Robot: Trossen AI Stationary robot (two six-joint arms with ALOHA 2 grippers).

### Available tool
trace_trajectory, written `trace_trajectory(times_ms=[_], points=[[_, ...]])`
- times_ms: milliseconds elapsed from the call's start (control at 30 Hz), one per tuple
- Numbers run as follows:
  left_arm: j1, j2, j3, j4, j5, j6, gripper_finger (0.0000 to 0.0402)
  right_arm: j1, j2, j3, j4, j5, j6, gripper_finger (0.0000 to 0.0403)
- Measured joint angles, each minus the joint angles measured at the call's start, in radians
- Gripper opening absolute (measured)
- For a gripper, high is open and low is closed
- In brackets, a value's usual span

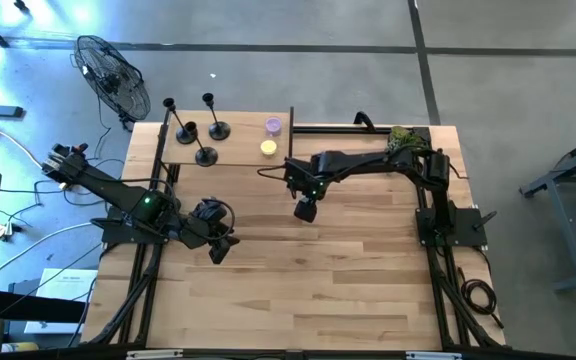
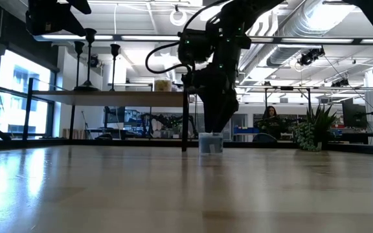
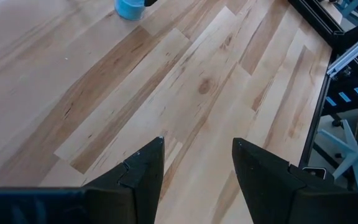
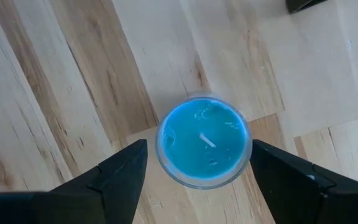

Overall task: Pick & Place candle stick holders
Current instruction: Put the blue candle on the shelf

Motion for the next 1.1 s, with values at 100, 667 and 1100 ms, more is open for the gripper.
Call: trace_trajectory(times_ms=[100, 667, 1100], points=[[0.0, 0.0, 0.0, 0.0, 0.0, 0.0, 0.0186, 0.001, 0.0, 0.0, 0.003, 0.0, 0.024, 0.0275], [0.0, 0.0, 0.0, 0.001, 0.009, -0.011, 0.0186, 0.002, 0.008, -0.033, 0.028, 0.002, 0.028, 0.0275], [0.0, 0.0, 0.0, 0.0, 0.016, -0.011, 0.0186, 0.002, 0.008, -0.144, 0.162, 0.02, 0.049, 0.0275]])
